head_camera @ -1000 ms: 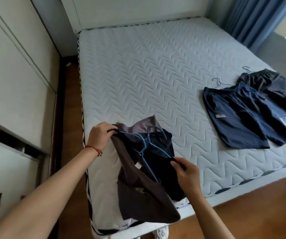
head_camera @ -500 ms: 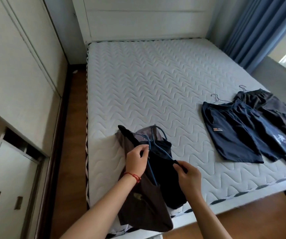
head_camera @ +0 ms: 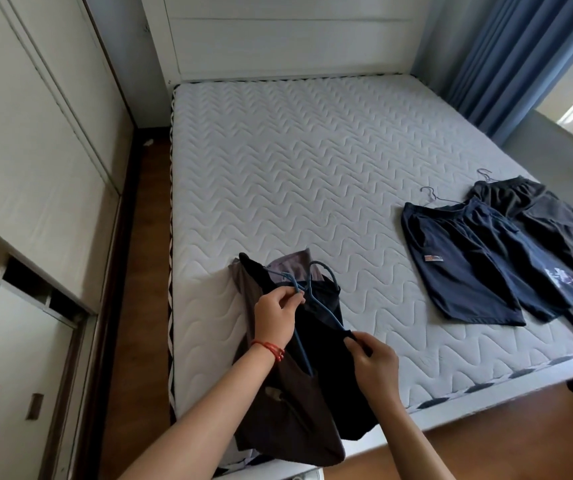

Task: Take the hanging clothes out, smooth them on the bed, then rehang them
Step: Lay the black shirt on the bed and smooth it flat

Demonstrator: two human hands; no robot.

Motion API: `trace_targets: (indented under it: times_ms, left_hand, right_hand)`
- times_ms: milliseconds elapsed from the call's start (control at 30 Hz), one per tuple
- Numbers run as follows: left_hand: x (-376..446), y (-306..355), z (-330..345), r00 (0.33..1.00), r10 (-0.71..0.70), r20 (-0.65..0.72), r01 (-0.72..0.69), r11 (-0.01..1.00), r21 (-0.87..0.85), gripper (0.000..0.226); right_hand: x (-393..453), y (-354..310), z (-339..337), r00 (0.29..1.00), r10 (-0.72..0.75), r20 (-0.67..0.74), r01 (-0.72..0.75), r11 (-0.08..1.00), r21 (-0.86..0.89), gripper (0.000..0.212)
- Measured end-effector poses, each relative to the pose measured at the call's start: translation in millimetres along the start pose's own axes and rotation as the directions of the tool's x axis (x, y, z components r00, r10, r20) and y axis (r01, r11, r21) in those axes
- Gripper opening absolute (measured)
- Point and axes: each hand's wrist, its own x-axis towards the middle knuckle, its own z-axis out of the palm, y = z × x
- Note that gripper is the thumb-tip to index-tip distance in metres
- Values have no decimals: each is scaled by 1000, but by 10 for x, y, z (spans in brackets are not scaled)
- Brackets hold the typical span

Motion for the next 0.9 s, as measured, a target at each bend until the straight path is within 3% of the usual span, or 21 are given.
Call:
trace_targets:
  times_ms: [233,433,600,767,833,900]
  left_hand:
    - [-81,-17,-198,1000,-15,-12,14,997,-81,14]
    - [-104,-175,-287,999,-34,-3,33,998,-44,14]
    - [59,-692,-399,968,-235,-85,236,972,2,19]
    - [302,-1183,-414,832,-553,-55,555,831,38,14]
    - [356,-1134,-363,818,-575,1,573,815,86,20]
    - [413,-862,-300,871,-491,33,480,862,162,28]
  right_hand:
    - [167,-39,-26,999,50,8,-49,998,-45,13]
    - [372,-135,-84,991,73,-113,-73,997,-1,14]
    - [481,-274,-304,977,23,-212,-15,999,35,14]
    - [570,-431,-532,973,-44,-227,47,999,9,14]
    - [587,-486,-636,973,-59,-221,56,998,-19,11]
    - [598,-541,-754,972,-76,-220,66,996,-54,13]
